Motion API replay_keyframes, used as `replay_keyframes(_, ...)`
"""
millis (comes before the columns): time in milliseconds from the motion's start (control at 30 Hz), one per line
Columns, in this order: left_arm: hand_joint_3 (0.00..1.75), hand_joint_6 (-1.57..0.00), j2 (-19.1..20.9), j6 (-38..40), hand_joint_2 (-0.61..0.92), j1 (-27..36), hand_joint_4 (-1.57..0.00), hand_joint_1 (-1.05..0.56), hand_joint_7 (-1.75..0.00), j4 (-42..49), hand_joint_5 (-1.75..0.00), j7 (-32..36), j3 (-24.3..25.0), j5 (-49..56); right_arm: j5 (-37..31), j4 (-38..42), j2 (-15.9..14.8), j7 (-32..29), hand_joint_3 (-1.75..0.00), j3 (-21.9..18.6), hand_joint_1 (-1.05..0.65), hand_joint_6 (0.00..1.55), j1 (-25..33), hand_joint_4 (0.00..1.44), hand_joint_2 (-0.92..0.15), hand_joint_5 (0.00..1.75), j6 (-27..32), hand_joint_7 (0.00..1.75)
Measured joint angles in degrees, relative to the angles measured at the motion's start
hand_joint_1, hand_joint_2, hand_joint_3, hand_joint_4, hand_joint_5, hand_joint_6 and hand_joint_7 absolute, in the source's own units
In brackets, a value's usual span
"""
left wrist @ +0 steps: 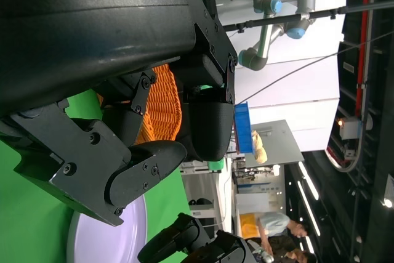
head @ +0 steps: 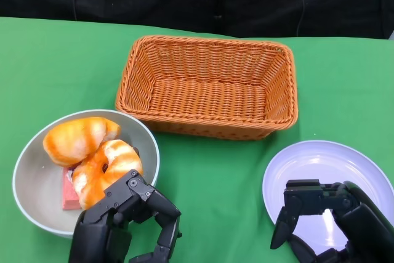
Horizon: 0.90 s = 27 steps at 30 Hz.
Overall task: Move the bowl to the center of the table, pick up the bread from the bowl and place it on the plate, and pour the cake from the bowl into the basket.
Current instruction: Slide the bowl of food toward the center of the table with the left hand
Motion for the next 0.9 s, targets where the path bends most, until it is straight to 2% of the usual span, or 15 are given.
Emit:
replay_keyframes(500, 1.13, -0.65, 0.0, 0.0, 0.51, 0.0, -0.72, -0.13, -1.47, 0.0, -1.69, 0.0, 0.0, 0.1, 0.0, 0.0, 0.0, 0.0, -1.68, 0.0, -0.17, 0.88, 0.0, 0.89, -0.05, 1.48, 0.0, 1.25)
replay_keyframes(600, 1.06, -0.68, 0.0, 0.0, 0.53, 0.0, -0.72, -0.14, -1.38, 0.0, -1.58, 0.0, 0.1, -0.2, 0.0, 0.0, 0.0, 0.0, -1.68, 0.0, -0.16, 0.88, 0.0, 0.89, -0.05, 1.49, 0.0, 1.25)
replay_keyframes(700, 0.91, -0.69, 0.0, 0.0, 0.58, -0.2, -0.70, -0.17, -1.23, 0.0, -1.45, 0.2, 0.7, 0.1, 0.0, 0.0, 0.0, 0.0, -1.69, 0.0, -0.16, 0.87, 0.0, 0.89, -0.04, 1.49, 0.0, 1.25)
replay_keyframes(767, 0.89, -0.68, -0.1, -0.8, 0.58, -0.6, -0.70, -0.17, -1.13, 0.1, -1.40, 1.0, 1.6, 1.2, 0.0, 0.0, 0.0, 0.0, -1.69, 0.0, -0.16, 0.87, 0.0, 0.89, -0.04, 1.49, 0.0, 1.25)
replay_keyframes(900, 0.96, -0.64, -0.3, -3.0, 0.51, -1.9, -0.70, -0.19, -0.92, 0.4, -1.30, 2.8, 3.2, 3.8, 0.0, 0.1, 0.0, 0.0, -1.66, 0.0, -0.16, 0.87, 0.0, 0.89, -0.06, 1.49, -0.1, 1.25)
